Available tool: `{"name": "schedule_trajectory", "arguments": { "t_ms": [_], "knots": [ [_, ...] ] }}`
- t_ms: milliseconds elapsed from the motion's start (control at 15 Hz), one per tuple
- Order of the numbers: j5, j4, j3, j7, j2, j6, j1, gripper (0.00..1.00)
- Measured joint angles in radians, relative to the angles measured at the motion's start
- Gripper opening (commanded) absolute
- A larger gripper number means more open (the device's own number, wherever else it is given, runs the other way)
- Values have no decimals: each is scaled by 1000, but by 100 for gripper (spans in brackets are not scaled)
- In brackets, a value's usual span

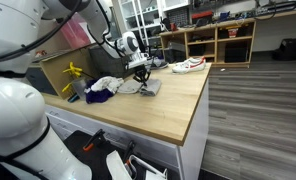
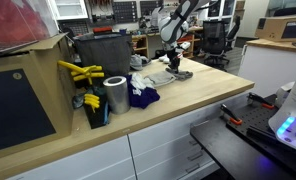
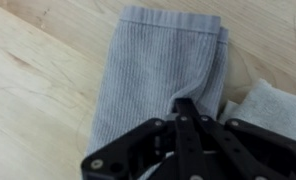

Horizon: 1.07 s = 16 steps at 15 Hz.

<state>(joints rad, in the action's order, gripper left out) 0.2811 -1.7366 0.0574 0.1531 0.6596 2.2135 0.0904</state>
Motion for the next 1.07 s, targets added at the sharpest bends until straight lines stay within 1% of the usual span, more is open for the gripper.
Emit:
{"name": "schedule_trajectory", "arguments": {
  "t_ms": [200, 467, 600, 800, 1067],
  "knots": [
    [-40, -2, 12, 30, -6, 1, -20, 0],
    [-157, 5, 63, 113, -39, 1, -59, 0],
    [-182, 9, 73, 131, -60, 13, -65, 0],
    [-164, 12, 64, 134, -83, 60, -65, 0],
    [-84, 11, 24, 134, -91, 127, -62, 0]
  ]
}}
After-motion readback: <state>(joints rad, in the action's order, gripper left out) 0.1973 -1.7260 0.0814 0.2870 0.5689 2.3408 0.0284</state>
